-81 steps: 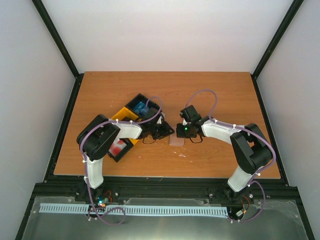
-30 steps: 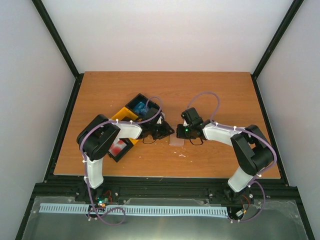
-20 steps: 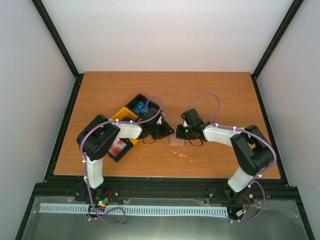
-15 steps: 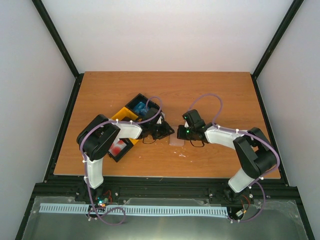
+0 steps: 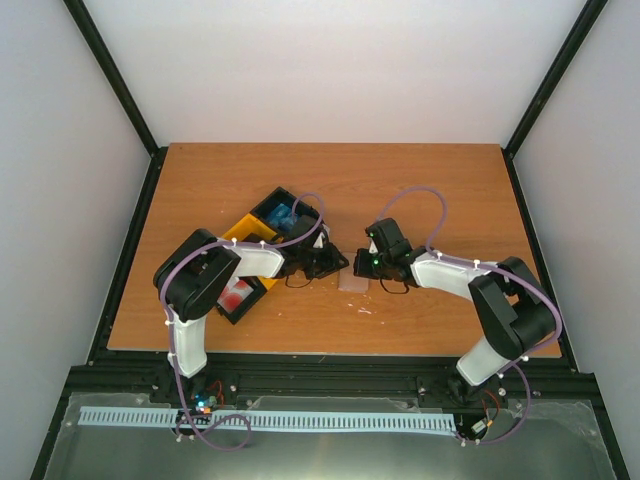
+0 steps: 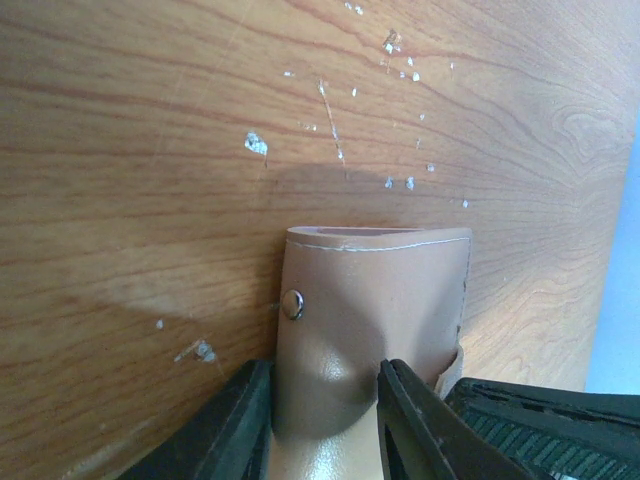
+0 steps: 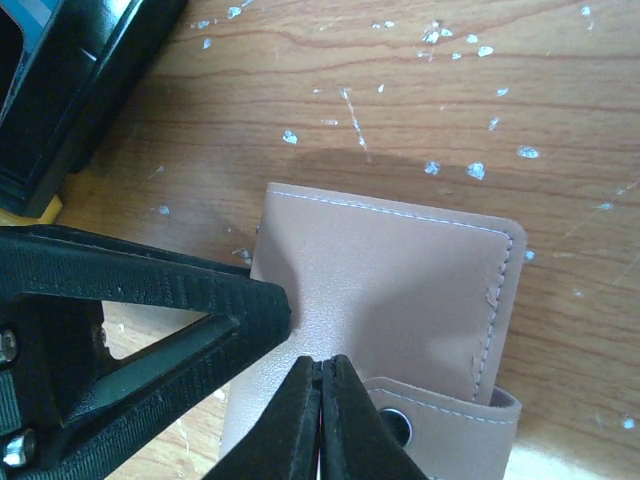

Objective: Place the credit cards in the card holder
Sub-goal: Close the card holder at the center of the board.

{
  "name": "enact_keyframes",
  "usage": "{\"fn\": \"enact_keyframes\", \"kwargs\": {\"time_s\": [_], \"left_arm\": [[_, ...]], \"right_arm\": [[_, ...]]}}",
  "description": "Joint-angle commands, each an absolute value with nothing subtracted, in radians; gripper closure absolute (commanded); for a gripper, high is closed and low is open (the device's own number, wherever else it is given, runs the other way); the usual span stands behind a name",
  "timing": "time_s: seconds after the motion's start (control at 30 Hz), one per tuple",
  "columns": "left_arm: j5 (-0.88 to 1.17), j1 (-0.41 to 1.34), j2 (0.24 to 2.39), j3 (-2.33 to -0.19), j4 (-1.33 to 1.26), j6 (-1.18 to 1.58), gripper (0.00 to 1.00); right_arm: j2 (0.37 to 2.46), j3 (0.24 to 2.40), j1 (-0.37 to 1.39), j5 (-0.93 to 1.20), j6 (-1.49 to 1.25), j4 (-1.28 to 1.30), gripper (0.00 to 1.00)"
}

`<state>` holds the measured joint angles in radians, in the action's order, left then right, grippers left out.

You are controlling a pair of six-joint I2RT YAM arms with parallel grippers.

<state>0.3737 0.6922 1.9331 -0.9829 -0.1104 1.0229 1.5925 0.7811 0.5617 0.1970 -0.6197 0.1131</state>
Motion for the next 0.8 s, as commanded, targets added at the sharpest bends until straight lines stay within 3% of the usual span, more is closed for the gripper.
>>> {"fn": "enact_keyframes", "kwargs": {"time_s": [0.0, 0.27, 0.37, 0.77], "left_arm": [[0.338, 0.715, 2.020, -0.925, 0.070, 1.021, 0.69], [0.370, 0.716, 1.993, -0.912, 0.046, 0.996, 0.67], [0.393, 0.716, 1.988, -0.895, 0.027, 1.004, 0.67], [0.406, 0.715, 1.977, -0.868, 0.007, 1.027, 0.68]], "right_arm": [[1.578, 0.777, 0.561, 0.171, -0.611, 0.118, 0.96], [1.551, 0.878, 0.634, -0.089, -0.565, 0.394, 0.67], [1.572, 0.906, 0.674, -0.161, -0.581, 0.451, 0.61], [1.712, 1.034, 0.752, -0.333, -0.571, 0.545, 0.57]]}}
